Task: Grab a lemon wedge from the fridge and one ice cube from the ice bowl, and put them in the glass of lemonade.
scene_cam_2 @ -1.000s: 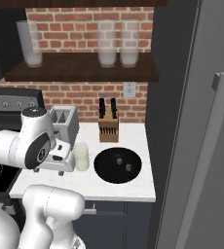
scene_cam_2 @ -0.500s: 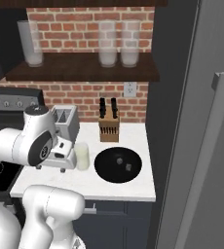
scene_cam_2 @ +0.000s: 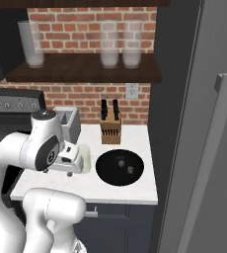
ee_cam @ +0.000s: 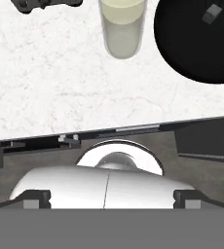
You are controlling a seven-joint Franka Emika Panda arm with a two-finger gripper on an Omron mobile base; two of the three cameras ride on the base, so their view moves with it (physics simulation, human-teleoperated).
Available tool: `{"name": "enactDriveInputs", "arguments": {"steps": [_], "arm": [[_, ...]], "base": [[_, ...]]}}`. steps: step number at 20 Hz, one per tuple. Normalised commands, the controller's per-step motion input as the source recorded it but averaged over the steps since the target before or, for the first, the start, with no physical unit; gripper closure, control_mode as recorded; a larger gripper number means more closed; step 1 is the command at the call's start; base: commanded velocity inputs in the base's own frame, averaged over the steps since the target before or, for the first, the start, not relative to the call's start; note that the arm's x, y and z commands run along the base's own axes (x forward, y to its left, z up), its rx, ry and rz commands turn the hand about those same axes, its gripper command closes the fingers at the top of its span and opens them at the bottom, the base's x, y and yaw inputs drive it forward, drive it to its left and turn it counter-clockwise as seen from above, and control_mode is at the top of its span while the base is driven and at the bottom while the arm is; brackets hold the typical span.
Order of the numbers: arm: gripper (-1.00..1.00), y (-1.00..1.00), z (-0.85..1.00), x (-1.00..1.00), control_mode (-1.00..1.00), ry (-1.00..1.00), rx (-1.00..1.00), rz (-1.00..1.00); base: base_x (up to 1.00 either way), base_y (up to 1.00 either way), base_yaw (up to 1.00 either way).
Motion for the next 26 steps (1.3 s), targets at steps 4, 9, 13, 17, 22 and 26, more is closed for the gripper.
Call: {"name": "enactDriveInputs", "arguments": {"steps": [4, 9, 13, 17, 22, 26], "arm": [[-1.00, -0.53, -0.17, 0.03, -1.00, 0.00, 0.00, 0.00], [-1.00, -0.52, -0.14, 0.07, -1.00, -0.01, 0.00, -0.01], [-1.00, -0.26, -0.13, 0.20, -1.00, -0.07, 0.00, -0.03], [-1.00, -0.11, -0.18, 0.26, -1.00, -0.11, 0.00, -0.04], [-1.00, -0.23, -0.02, 0.19, -1.00, 0.00, -0.01, -0.04], [-1.00, -0.14, -0.01, 0.18, -1.00, 0.00, -0.07, -0.04]], "base": [[0.00, 0.00, 0.00], [0.00, 0.00, 0.00], [0.00, 0.00, 0.00], [0.00, 0.00, 0.00], [0.00, 0.00, 0.00], [0.00, 0.00, 0.00]]}}
